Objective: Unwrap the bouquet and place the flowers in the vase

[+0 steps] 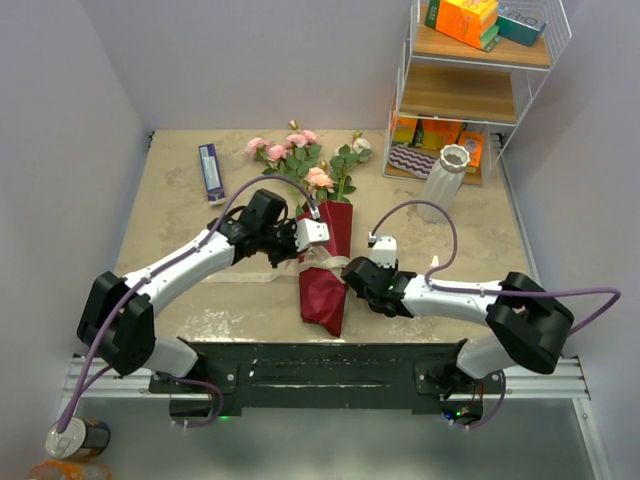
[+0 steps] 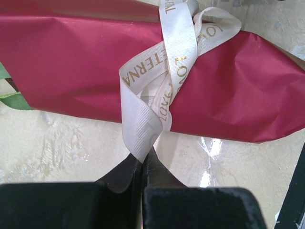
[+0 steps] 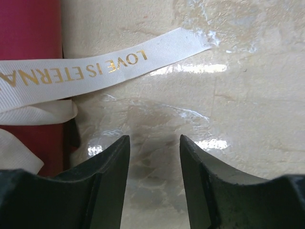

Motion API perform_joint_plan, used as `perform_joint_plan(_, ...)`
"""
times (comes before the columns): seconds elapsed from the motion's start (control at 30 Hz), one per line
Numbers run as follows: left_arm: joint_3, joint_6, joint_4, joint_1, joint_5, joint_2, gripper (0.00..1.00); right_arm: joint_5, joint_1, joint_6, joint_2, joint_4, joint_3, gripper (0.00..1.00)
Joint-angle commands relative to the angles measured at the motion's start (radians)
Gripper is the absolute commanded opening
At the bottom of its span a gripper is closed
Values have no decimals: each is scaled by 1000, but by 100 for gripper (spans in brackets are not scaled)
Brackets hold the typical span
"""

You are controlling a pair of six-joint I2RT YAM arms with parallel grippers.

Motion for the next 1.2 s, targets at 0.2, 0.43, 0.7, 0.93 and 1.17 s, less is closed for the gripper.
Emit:
perform_joint_plan(0.2,78,-31,-16,-3,43,15,0,214,55,-12,222,-30,136,50)
perform_joint_plan(0.43,98,-63,-24,17,81,21,0,295,55,-193,280,76,210,51)
perform_joint_plan(0.7,121,-63,-42,61,75,61,0,228,55,-550,335,422,185,51)
perform_joint_plan(0.93,123,-53,-50,78,60,80,0,118,63,-711,409,513,234,49)
perform_joint_plan(1.17,95,-33,-52,101,48,94,0,75,52,-697,406,669,153,7)
